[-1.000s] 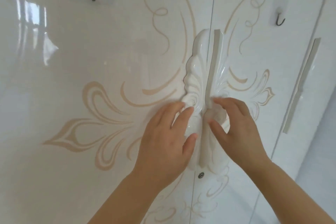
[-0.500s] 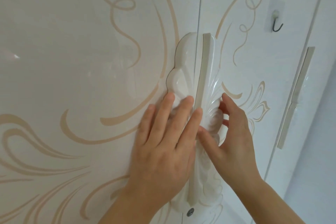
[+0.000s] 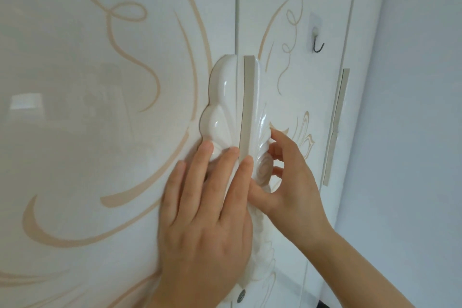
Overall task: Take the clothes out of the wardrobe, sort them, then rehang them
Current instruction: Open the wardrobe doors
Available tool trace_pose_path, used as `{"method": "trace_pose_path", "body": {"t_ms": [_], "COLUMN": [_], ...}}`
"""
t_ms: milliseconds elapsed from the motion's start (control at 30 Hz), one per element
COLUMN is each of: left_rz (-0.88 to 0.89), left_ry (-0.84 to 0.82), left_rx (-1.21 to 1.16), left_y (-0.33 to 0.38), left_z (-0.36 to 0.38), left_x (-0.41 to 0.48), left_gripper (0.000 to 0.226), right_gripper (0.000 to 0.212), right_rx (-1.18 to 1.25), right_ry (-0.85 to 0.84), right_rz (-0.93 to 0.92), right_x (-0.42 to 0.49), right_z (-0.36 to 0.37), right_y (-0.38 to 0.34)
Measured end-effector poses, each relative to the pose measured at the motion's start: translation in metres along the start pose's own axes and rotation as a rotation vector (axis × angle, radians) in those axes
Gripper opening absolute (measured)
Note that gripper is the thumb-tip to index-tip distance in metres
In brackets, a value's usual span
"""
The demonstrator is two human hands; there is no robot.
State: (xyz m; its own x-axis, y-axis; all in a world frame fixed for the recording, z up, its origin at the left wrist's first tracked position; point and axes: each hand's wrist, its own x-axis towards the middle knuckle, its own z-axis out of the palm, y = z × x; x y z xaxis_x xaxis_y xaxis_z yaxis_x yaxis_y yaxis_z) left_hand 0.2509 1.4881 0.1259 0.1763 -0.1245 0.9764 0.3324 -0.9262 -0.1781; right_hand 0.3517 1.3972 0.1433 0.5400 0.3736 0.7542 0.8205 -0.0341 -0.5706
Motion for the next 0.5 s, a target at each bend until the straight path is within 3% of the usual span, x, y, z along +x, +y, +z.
{"method": "trace_pose_path", "body": {"t_ms": [367,500], "left_rz": [-0.071,-0.169], "left_ry": [0.013,-0.105], "left_rx": [-0.292,-0.504], "left_y": [0.005,0.037], "left_z": [-0.014,-0.008], "left_x": [0.011,0.028], "left_gripper": [0.038,0.040], "right_gripper": [0.067,0.053], "right_rx": [0.031,0.184], "right_ry": [-0.068,-0.098], "right_rz": [0.108,0.115], "right_x": [-0.022,-0.030], "right_z": [-0.054,-0.084], "right_y": [-0.008,-0.007]}}
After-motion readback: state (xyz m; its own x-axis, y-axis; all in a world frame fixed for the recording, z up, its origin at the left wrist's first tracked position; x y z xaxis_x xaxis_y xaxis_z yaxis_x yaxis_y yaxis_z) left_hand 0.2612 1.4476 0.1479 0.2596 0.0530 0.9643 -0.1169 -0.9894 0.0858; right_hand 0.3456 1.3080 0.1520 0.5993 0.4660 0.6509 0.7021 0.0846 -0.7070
